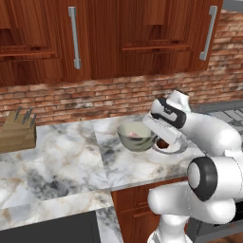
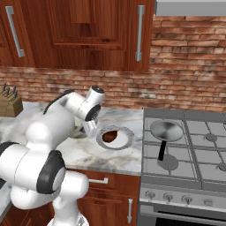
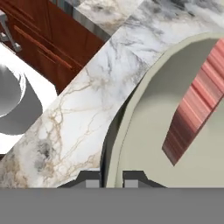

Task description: Place one of the steaks on the plate and the other in the bowl. Then place the bowl in the fridge.

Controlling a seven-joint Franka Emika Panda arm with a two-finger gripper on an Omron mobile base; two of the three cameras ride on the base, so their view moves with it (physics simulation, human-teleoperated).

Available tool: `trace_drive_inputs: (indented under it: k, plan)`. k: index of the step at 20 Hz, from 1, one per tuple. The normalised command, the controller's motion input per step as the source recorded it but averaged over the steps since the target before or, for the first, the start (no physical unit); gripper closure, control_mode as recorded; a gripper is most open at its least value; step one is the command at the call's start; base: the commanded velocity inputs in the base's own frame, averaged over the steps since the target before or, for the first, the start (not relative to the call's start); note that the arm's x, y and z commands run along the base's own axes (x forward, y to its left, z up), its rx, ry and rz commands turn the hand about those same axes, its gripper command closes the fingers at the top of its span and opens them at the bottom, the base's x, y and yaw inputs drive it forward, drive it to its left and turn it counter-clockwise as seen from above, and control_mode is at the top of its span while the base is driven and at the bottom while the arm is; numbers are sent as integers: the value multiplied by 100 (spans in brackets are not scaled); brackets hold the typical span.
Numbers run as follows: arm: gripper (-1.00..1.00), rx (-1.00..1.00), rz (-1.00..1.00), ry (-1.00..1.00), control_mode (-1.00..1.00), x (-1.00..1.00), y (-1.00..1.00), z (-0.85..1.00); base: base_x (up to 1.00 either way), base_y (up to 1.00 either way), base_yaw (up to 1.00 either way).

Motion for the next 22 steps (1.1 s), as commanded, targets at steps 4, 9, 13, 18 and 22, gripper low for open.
trace_drive_inputs:
  k: [4, 9, 13, 18, 22]
  plan:
    - [100, 14, -54, -14, -100, -84, -14, 26, 0, 0, 0]
    - [100, -15, -38, -14, -100, -67, -2, 68, 0, 0, 0]
    - [100, -25, -35, -1, -100, -41, 3, 37, 0, 0, 0]
    - [100, -10, -31, 0, -100, -59, 0, 19, 0, 0, 0]
    - [100, 0, -18, 4, -100, -56, 1, 65, 0, 0, 0]
